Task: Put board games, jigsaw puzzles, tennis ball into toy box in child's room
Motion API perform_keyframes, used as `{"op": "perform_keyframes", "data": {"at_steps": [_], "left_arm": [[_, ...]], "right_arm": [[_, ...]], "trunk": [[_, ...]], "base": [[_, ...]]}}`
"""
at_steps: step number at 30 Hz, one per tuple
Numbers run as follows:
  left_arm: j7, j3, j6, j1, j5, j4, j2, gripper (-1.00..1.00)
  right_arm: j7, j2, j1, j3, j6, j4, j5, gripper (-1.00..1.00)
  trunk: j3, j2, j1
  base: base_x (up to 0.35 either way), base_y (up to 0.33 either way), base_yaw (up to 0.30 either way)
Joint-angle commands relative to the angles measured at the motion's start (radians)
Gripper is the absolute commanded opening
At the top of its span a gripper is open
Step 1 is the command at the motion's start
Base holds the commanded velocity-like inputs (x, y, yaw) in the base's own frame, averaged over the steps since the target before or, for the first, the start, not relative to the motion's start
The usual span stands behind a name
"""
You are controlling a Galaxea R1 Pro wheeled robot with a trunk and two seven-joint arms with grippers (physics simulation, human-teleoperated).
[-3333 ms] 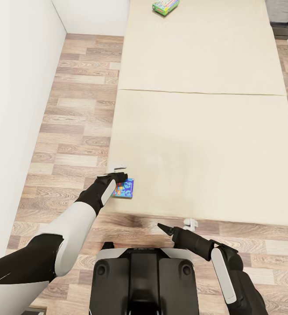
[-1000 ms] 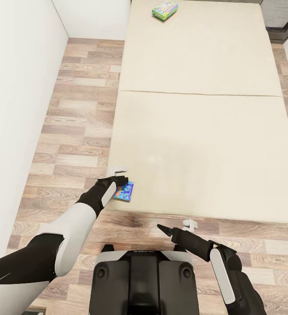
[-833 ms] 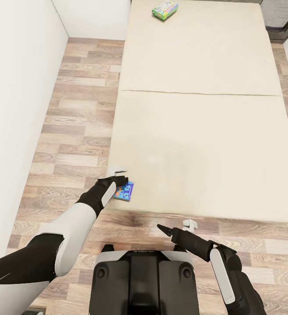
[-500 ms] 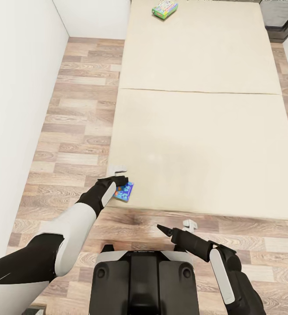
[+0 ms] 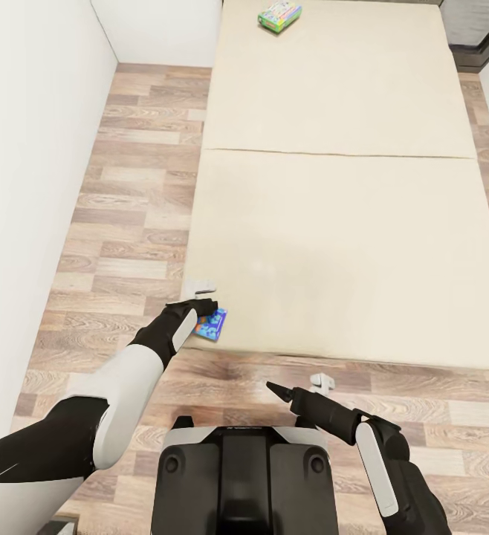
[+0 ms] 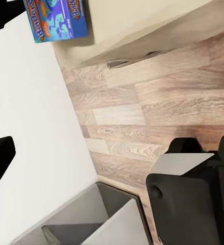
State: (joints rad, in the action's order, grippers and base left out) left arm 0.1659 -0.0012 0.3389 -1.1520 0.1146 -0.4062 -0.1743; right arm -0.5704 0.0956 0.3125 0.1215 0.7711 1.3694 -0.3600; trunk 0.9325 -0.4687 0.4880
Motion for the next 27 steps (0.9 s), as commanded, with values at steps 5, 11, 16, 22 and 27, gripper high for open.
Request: {"op": "perform_keyframes", "data": {"at_steps": [5,11,16,22,27], "left_arm": [[0.006,0.000,0.005,0.000,0.011,-0.002,0.000,1.00],[0.006,0.000,0.005,0.000,0.011,-0.001,0.000,1.00],[0.006,0.000,0.005,0.000,0.011,-0.002,0.000,1.00],[0.006,0.000,0.005,0.000,0.011,-0.001,0.000,1.00],[0.006,0.000,0.005,0.000,0.011,-0.001,0.000,1.00]], "right_arm": [[-0.003,0.001,0.000,0.003,0.007,0.000,-0.001,1.00],[-0.003,0.001,0.000,0.003,0.007,0.000,-0.001,1.00],[-0.003,0.001,0.000,0.003,0.007,0.000,-0.001,1.00],[-0.004,0.001,0.000,0.003,0.007,-0.001,-0.001,1.00],[-0.004,0.001,0.000,0.003,0.007,-0.003,-0.001,1.00]], "trunk": [[0.001,-0.001,0.000],[0.001,-0.001,0.000],[0.001,-0.001,0.000],[0.001,-0.001,0.000],[0.001,-0.001,0.000]], "base": [[-0.023,0.000,0.000],[-0.021,0.000,0.000],[-0.045,0.000,0.000],[-0.076,-0.009,0.000],[-0.103,-0.024,0.000]]}}
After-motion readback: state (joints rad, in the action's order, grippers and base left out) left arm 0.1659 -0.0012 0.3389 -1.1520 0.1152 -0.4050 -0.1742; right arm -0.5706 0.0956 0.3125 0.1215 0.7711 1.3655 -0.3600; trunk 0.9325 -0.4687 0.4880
